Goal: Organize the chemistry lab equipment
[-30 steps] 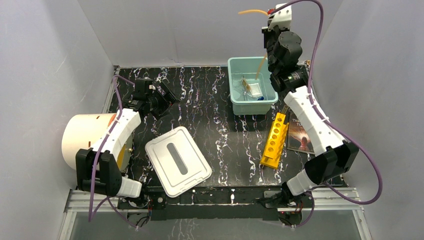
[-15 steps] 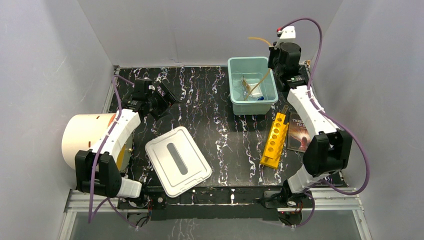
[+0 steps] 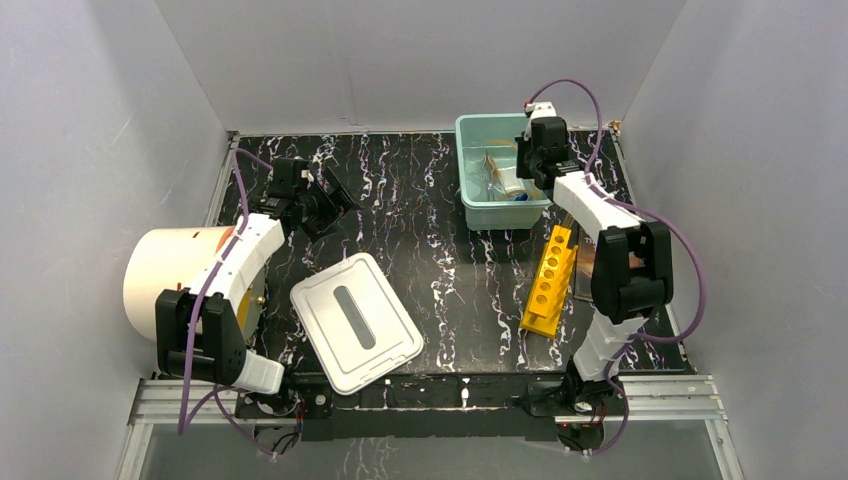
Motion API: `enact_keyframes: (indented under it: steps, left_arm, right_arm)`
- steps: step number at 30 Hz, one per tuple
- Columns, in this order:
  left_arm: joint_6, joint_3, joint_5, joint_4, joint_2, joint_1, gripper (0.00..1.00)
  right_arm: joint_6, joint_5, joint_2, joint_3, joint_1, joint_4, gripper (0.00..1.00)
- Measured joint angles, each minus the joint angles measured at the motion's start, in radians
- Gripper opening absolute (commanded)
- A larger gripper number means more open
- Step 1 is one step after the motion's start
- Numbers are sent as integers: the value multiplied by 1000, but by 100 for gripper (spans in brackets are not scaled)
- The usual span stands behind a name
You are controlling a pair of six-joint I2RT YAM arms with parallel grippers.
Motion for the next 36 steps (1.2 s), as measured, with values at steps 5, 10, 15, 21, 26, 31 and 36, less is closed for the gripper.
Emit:
enact_keyframes:
  steps: [5, 10, 15, 21, 26, 31, 36]
  left_arm:
    - [5, 5, 0, -2, 2, 0, 86]
    - [7, 23, 2, -3, 17, 0, 86]
    - [18, 33, 16, -7, 19, 0, 86]
    - [28, 41, 27, -10, 19, 0, 86]
    - [29, 41, 34, -13, 19, 0, 86]
    - [38, 41, 41, -13, 19, 0, 87]
    - [50, 41, 39, -13, 19, 0, 87]
  right_arm:
    - [13, 6, 89, 16, 0, -35, 0]
    - [30, 16, 201, 106, 0, -86, 0]
    - [42, 58, 257, 187, 0, -123, 20]
    - [48, 62, 264, 225, 0, -138, 46]
    - [53, 23, 264, 249, 0, -164, 50]
    - [69, -3, 238, 264, 0, -211, 56]
    - [85, -39, 143, 268, 0, -263, 61]
